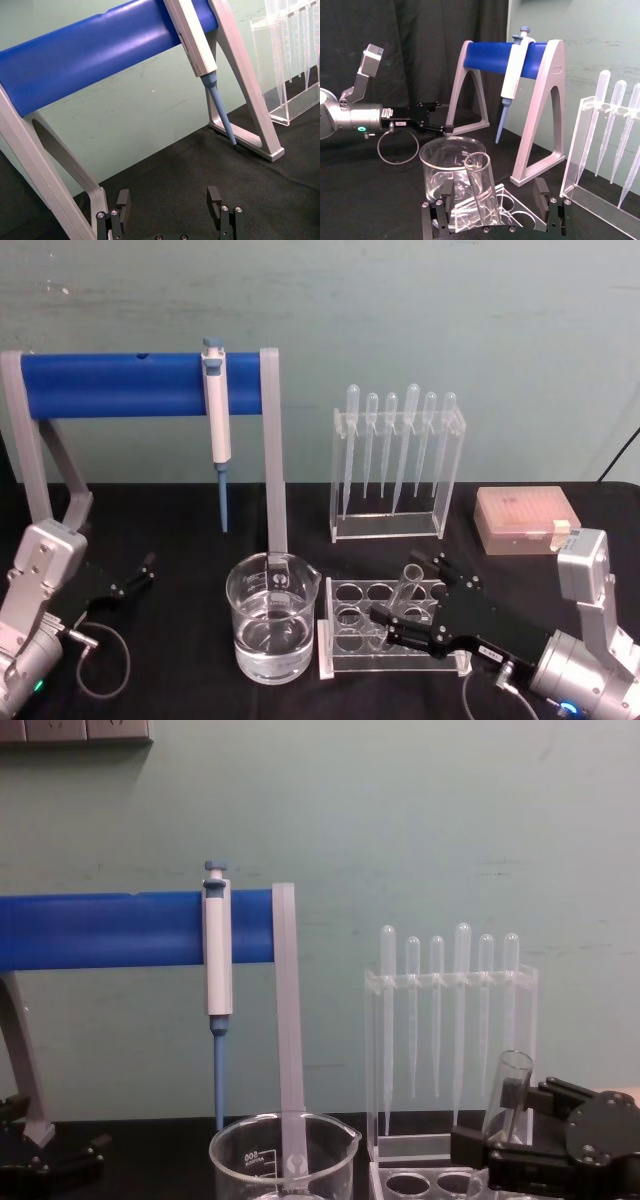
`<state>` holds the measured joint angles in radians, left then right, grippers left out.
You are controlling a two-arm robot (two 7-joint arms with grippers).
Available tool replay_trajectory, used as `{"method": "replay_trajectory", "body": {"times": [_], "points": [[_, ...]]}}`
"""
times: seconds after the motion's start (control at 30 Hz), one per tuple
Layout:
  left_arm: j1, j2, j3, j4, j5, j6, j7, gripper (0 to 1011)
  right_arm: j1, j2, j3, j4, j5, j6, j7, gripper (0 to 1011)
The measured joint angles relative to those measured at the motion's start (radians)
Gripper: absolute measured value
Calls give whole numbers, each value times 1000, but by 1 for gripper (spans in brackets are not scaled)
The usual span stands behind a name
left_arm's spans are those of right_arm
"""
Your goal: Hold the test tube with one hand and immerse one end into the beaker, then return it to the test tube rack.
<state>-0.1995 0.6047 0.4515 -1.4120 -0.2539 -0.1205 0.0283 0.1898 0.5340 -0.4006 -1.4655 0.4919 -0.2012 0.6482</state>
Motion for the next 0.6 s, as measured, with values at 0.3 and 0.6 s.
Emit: {"method": "replay_trajectory", "body": {"times": [0.3, 0.6], "points": [[0, 0, 0, 0, 0, 0, 0, 1000, -1, 1, 0, 0, 2, 0, 1, 862], [0, 0, 0, 0, 0, 0, 0, 1000, -2, 1, 1, -1, 4, -1, 3, 624]]}}
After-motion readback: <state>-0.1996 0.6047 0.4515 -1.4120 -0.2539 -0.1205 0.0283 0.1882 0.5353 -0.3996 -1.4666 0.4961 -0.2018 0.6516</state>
